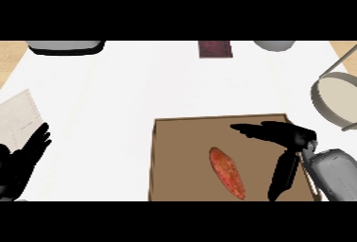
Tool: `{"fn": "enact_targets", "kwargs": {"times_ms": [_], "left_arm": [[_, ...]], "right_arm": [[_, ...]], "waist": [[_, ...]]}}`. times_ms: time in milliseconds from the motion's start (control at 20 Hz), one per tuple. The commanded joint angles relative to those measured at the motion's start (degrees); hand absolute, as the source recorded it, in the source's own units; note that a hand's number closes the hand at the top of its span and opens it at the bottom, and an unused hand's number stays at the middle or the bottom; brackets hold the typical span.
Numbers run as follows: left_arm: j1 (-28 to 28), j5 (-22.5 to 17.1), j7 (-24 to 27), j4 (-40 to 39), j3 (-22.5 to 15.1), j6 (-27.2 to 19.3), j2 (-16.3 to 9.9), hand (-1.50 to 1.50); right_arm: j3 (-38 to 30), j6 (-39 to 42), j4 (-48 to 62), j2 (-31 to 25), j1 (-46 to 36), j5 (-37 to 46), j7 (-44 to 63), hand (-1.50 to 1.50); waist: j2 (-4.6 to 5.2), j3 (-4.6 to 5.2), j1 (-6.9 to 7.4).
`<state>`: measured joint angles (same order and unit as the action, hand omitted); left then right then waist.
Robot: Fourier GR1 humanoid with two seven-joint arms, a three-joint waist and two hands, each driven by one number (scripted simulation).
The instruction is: Pick the sweet potato from the tray and place it in the tiered basket
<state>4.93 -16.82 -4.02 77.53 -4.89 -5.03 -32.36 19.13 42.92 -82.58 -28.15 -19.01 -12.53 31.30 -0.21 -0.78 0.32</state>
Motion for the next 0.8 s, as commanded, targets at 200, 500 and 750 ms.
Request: {"fn": "enact_targets", "kwargs": {"times_ms": [200,500,750], "left_arm": [[-3.3,-0.3,-0.3,-2.8,3.0,2.1,3.2,0.0],[-0.8,1.6,-0.4,-0.4,2.8,0.6,4.4,0.0],[-5.0,1.7,-3.6,-1.7,2.8,1.1,4.4,0.0]], "right_arm": [[-2.0,1.5,2.1,4.5,0.9,5.4,-3.4,-1.5],[-1.8,-0.3,-0.3,8.2,3.2,9.6,-2.6,-1.5],[-0.7,-1.0,0.2,12.3,2.7,10.7,0.4,-1.5]], "waist": [[0.23,0.78,-0.3],[0.19,0.77,-0.25],[0.24,0.79,-0.47]]}}
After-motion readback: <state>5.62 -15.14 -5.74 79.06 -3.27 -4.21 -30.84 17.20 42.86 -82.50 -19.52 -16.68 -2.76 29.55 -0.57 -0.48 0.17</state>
